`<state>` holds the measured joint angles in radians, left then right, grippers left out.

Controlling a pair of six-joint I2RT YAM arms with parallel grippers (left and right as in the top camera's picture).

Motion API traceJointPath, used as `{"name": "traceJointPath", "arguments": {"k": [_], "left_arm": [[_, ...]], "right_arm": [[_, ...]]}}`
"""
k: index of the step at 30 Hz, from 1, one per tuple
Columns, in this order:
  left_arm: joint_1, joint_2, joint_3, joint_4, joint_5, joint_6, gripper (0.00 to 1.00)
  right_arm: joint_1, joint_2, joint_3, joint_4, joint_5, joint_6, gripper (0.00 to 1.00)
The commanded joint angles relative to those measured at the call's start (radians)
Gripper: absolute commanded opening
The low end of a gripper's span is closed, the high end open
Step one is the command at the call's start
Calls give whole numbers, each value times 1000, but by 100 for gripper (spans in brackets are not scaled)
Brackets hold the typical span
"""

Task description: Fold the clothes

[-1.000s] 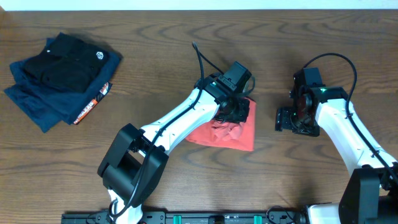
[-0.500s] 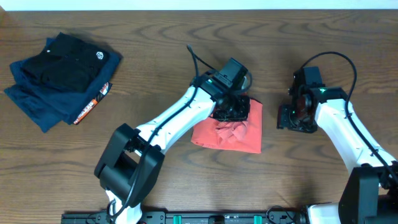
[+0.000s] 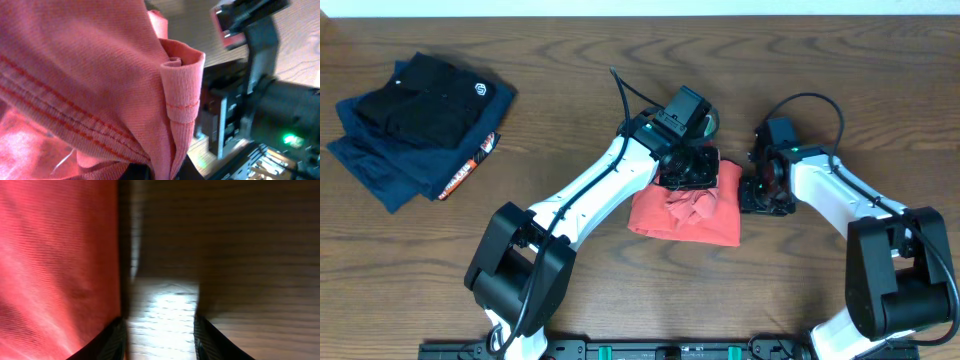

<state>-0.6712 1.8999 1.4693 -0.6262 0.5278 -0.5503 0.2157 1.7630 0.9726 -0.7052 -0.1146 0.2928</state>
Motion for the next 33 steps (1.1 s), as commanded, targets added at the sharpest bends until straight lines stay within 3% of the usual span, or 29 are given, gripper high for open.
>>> {"name": "traceJointPath", "arguments": {"k": [1, 10, 13, 14, 18, 24, 33], "left_arm": [[-9, -43, 15, 32, 69, -13, 6], [-88, -42, 15, 86, 11, -32, 7], [-96, -42, 15, 86, 3, -31, 41], [-96, -42, 15, 86, 3, -31, 46], [-83, -45, 15, 82, 4, -22, 47], [19, -70, 15, 44, -2, 91, 47], [238, -71, 12, -66, -77, 182, 47]], "right_arm": [[28, 38, -8, 10, -25, 29, 43], [30, 38, -8, 7, -25, 29, 45], [30, 38, -8, 3, -24, 29, 46], [29, 38, -8, 0, -24, 28, 45], [-1, 21, 13, -60, 11, 31, 49], [-129, -78, 137, -217, 111, 24, 52], [-154, -227, 240, -270, -127, -97, 50]]}}
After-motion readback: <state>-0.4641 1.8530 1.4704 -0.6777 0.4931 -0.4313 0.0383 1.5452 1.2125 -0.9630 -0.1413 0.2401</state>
